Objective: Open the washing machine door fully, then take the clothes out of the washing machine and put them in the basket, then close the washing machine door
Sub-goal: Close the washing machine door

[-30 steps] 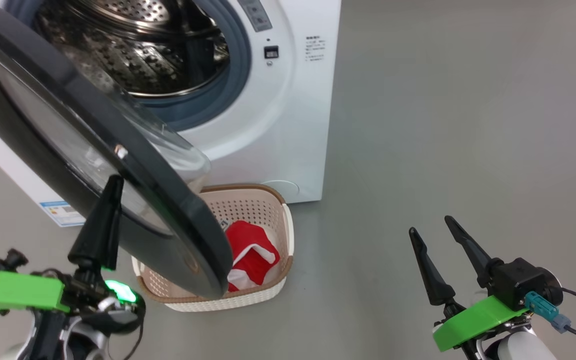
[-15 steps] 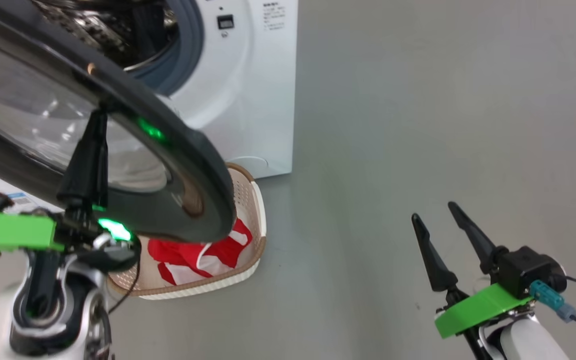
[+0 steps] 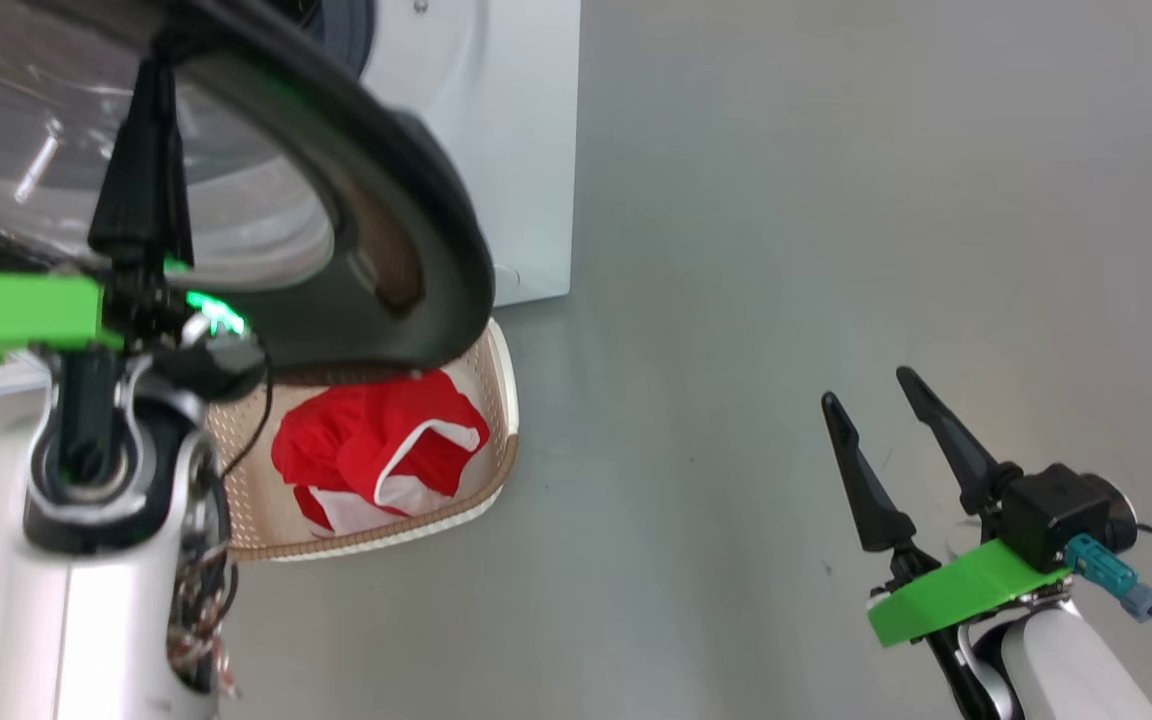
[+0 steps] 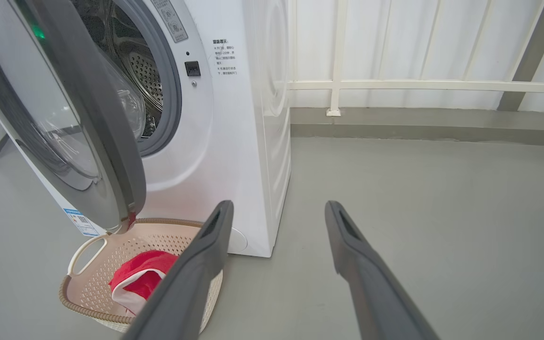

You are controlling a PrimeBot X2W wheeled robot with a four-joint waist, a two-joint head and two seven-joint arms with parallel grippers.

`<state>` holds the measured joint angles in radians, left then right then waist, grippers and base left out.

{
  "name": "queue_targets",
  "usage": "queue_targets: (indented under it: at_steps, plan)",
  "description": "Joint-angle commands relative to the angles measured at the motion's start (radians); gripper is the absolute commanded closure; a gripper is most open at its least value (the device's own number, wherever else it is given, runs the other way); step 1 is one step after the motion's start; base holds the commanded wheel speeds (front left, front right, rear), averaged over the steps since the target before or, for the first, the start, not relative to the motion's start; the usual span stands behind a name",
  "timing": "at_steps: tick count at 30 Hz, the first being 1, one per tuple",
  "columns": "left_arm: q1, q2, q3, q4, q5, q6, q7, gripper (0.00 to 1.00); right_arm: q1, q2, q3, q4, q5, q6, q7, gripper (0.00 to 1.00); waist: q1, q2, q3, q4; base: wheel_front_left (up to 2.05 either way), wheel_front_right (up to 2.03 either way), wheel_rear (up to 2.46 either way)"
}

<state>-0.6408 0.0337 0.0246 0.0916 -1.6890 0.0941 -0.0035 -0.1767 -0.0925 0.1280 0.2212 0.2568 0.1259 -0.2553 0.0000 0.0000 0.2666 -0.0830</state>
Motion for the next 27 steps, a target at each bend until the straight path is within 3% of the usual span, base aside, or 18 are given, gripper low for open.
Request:
queue_targets:
  at_steps: [1, 12, 16, 17, 18, 19, 20, 27]
  plan:
    - [-0.061, 0.018, 0.008, 0.000, 0.011, -0.023, -0.009, 1.00, -0.031, -0.013, 0.024, -0.032, 0.014, 0.005, -0.006, 0.00, 0.0000, 0.0000, 0.022, 0.006, 0.00, 0.00, 0.00]
    - [-0.203, 0.017, -0.039, 0.151, 0.013, -0.108, -0.031, 1.00, -0.058, -0.036, 0.038, -0.036, 0.018, 0.005, -0.006, 0.00, 0.0000, 0.0000, 0.067, 0.004, 0.00, 0.00, 0.00]
    - [-0.212, 0.017, -0.065, 0.181, 0.029, -0.162, -0.017, 1.00, -0.057, -0.039, 0.035, -0.033, 0.018, 0.005, -0.006, 0.00, 0.0000, 0.0000, 0.060, 0.007, 0.00, 0.00, 0.00]
    - [-0.204, 0.017, -0.068, 0.185, 0.027, -0.172, -0.013, 0.80, -0.054, -0.038, 0.034, -0.031, 0.017, 0.005, -0.006, 0.00, 0.0000, 0.0000, 0.053, 0.009, 0.00, 0.00, 0.00]
    - [-0.193, 0.018, -0.072, 0.187, 0.031, -0.180, -0.012, 0.54, -0.050, -0.037, 0.032, -0.029, 0.016, 0.005, -0.006, 0.00, 0.0000, 0.0000, 0.046, 0.011, 0.00, 0.00, 0.00]
    - [-0.180, 0.020, -0.076, 0.188, 0.039, -0.185, -0.012, 0.13, -0.047, -0.036, 0.032, -0.028, 0.016, 0.005, -0.006, 0.00, 0.0000, 0.0000, 0.039, 0.014, 0.00, 0.00, 0.00]
    - [-0.165, 0.024, -0.081, 0.187, 0.048, -0.190, -0.011, 0.00, -0.045, -0.035, 0.032, -0.027, 0.016, 0.005, -0.006, 0.00, 0.0000, 0.0000, 0.030, 0.016, 0.00, 0.00, 0.00]
    - [-0.025, 0.083, -0.117, 0.160, 0.173, -0.208, -0.053, 0.00, -0.024, -0.027, 0.040, -0.025, 0.014, 0.005, -0.006, 0.00, 0.0000, 0.0000, -0.043, 0.036, 0.00, 0.00, 0.00]
